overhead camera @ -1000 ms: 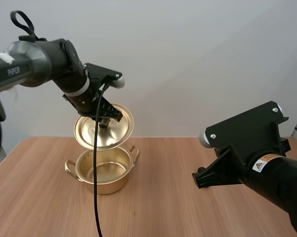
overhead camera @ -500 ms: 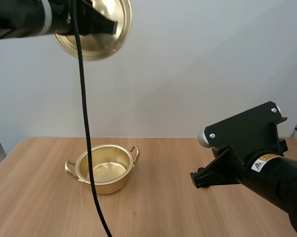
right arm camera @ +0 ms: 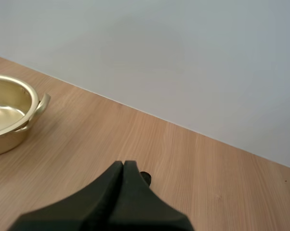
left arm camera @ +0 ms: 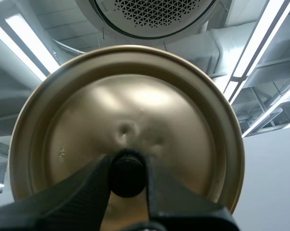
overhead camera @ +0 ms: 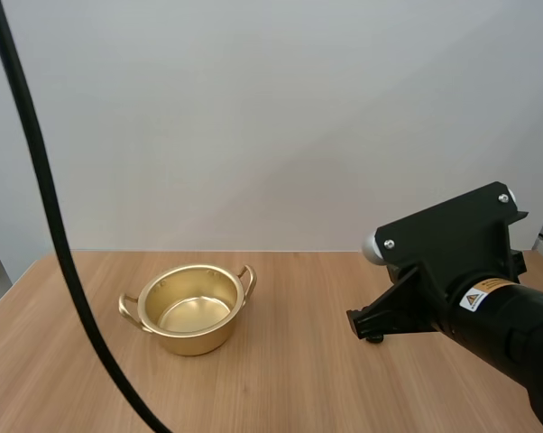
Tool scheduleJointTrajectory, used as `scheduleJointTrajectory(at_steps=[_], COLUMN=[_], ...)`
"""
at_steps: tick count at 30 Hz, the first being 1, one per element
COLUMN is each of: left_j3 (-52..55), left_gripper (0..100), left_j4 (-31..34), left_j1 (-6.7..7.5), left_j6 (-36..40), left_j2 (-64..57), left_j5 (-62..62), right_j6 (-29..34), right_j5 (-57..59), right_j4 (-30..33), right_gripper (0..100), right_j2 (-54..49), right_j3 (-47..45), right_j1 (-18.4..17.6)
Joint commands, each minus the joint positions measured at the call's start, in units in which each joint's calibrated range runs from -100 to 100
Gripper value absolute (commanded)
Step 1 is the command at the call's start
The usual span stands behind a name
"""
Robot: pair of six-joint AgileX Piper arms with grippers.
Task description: Open the pot, put the car inside, and close it
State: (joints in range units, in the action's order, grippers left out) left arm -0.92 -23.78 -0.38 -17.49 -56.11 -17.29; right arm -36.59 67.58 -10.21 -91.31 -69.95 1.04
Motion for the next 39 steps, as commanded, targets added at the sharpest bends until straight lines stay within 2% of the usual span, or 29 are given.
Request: scheduleJointTrajectory(at_steps=[1, 7, 10, 13, 17, 23, 27, 33, 39], left_j3=[-5.0, -5.7, -5.7, -5.7, -5.7, -5.7, -5.7, -5.7, -5.7], left_gripper=[0, 0, 0, 0, 0, 0, 0, 0, 0], left_j4=[0.1, 3.6, 5.0, 5.0, 5.3, 6.2, 9.5, 10.7, 10.7], left_j1=[-0.03, -0.03, -0.03, -0.03, -0.03, -0.03, -0.03, -0.03, -0.03], left_j6=[0.2, 0.2, 0.3, 0.3, 0.3, 0.3, 0.3, 0.3, 1.2], left_j2=[1.7, 5.5, 6.3, 6.3, 6.3, 6.3, 6.3, 6.3, 6.6], left_j5=[-18.4, -19.3, -19.3, -19.3, -17.8, -16.1, -15.7, -13.8, -13.9], right_j6=[0.0, 0.0, 0.0, 0.0, -0.1, -3.3, -3.8, -3.7, -3.7], right_j5=[-2.9, -12.5, -14.6, -15.0, -11.1, 4.6, 6.5, 4.9, -3.6], right_j4=[0.8, 0.0, -0.6, -0.8, -2.9, 1.0, 2.6, 1.5, 2.4], right_gripper=[0, 0, 0, 0, 0, 0, 0, 0, 0], right_j2=[0.1, 0.7, 4.7, 12.8, 28.6, 49.1, 59.5, 66.2, 69.0], right_j3=[0.0, 0.0, 0.0, 0.7, 5.4, 15.8, 18.1, 18.1, 18.1], right_j1=[0.0, 0.9, 1.3, 1.9, 1.9, 1.9, 1.9, 1.9, 1.9])
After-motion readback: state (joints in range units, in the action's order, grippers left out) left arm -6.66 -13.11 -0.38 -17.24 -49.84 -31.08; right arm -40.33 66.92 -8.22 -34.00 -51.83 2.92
